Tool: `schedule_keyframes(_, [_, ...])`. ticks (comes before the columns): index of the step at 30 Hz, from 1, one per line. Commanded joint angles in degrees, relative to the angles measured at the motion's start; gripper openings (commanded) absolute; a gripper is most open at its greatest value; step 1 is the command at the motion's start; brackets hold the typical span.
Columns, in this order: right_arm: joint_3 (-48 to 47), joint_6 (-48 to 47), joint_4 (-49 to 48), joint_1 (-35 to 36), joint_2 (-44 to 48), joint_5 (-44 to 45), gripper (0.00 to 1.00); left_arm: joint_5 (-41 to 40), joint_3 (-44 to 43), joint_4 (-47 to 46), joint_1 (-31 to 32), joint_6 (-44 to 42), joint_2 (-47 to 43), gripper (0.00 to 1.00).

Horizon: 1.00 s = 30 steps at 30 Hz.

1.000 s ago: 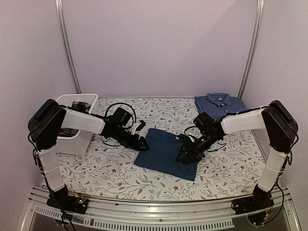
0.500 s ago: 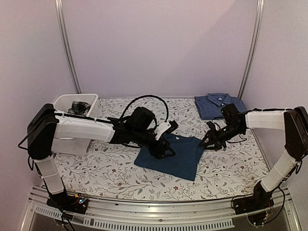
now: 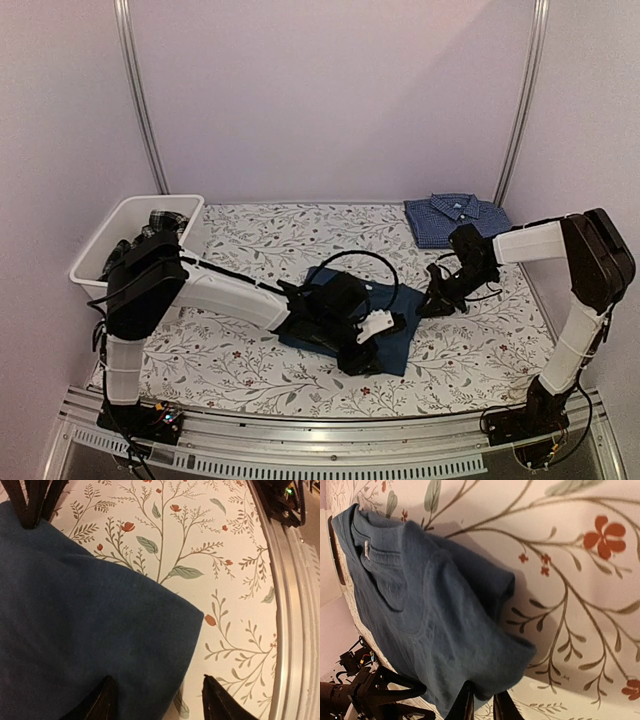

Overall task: Fold and stack the mixed laundry pile
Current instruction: Adjust the square-folded T-shirt at the center of the board.

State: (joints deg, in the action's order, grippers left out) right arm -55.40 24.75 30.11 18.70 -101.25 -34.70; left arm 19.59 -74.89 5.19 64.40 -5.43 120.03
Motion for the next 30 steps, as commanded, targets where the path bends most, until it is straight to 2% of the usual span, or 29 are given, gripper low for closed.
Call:
schedule_keyframes(1, [-4.72,-1.33,-0.60,-0.15,-3.43,2.77,0.09,0.11,3.41,0.62,0.29,-2.53,-0.64,0.56])
schedule_keyframes(3, [-6.14,-1.84,-0.33,-0.72,-4.14,2.91,0.01,0.11,4.54,1.14,0.26,-3.31,-0.71,0.55])
schedule_keyframes(4, [-6.83,-2.33,-0.13,-1.00,-4.40,3.27,0.00,0.12,5.03,1.46,0.21,-3.60,-0.80,0.54])
schedule_keyframes(11, [-12.10,-5.02,1.32,-4.25,-5.88,5.86,0.00,1.22,6.58,1.29,0.15,-3.84,-1.06,0.52])
schedule_keyframes(18, [-13.43,-9.95,3.83,-4.52,-9.09,1.11,0.01,1.04,2.71,1.49,-2.33,2.20,-4.85,0.61])
schedule_keyframes(19, [-13.33,-11.04,4.96,-4.51,-9.21,0.69,0.04,1.57,2.34,1.35,-3.21,3.48,-6.54,0.62])
schedule_keyframes(20, [-13.21,-11.77,5.80,-4.52,-9.09,1.03,0.11,2.12,2.30,1.15,-4.25,4.86,-8.02,0.62])
schedule_keyframes(22, [-13.07,-13.08,7.49,-4.49,-7.57,3.74,0.32,1.80,2.60,1.13,-6.55,7.60,-10.52,0.63])
schedule_keyframes(23, [-13.20,-13.22,8.18,-4.52,-6.25,5.17,0.39,1.30,2.89,1.17,-7.99,9.13,-11.66,0.63])
schedule_keyframes(27, [-12.93,-12.39,10.08,-4.48,0.16,8.23,0.43,-0.78,4.36,1.22,-15.55,15.45,-13.72,0.63])
schedule_keyframes(30, [-10.52,-10.10,7.97,-2.82,5.06,4.67,0.43,-3.44,4.60,1.26,-19.86,18.28,-12.99,0.62])
